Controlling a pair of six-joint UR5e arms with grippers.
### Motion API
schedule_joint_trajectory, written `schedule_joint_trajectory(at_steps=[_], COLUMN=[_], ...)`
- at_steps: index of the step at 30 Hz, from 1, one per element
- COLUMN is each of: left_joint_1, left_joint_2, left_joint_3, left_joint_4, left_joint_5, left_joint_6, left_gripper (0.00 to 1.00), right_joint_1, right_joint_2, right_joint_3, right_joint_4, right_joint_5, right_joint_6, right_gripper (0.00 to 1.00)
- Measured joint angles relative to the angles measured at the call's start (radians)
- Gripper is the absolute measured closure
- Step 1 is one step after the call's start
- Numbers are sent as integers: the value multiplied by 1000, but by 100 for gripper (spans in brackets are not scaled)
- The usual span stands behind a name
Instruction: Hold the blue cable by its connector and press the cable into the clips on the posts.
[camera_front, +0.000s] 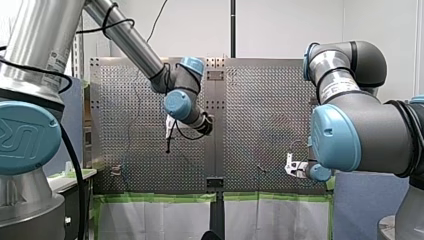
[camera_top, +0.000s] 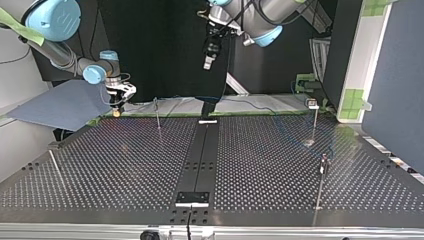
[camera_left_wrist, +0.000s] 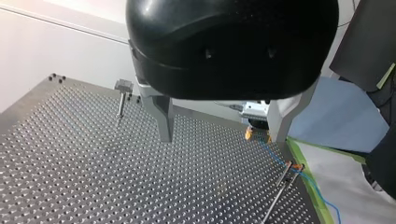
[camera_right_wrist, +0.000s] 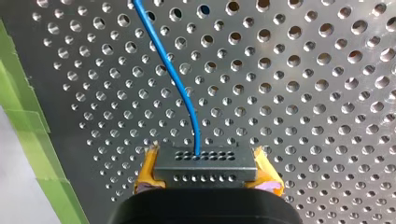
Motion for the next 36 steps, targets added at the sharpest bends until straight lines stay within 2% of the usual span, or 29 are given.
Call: schedule_joint_trajectory(at_steps=[6, 12, 16, 21, 24, 32, 36], left_joint_1=[0, 3, 8, 12, 13, 15, 16], left_joint_2=[53, 105, 142, 183, 207, 258, 260], left_joint_3=[-54, -105, -142, -183, -208, -276, -308], left_joint_4=[8, 49, 84, 126, 150, 219, 251], left_joint_5=[0, 18, 32, 32, 32, 7, 4], left_joint_6=[0, -14, -39, -44, -44, -42, -27], left_gripper=[1, 1, 1, 1, 1, 1, 1], right_joint_1=[0, 1, 4, 14, 19, 30, 37], right_joint_2=[0, -5, -31, -70, -93, -160, -192], right_joint_3=[0, 0, 2, 16, 28, 91, 118], right_joint_4=[0, 7, 31, 49, 59, 71, 72], right_joint_5=[-6, -18, -25, -23, -14, 37, 39], right_joint_6=[0, -4, -12, -15, -16, -17, -32], right_gripper=[100, 100, 100, 100, 100, 100, 100])
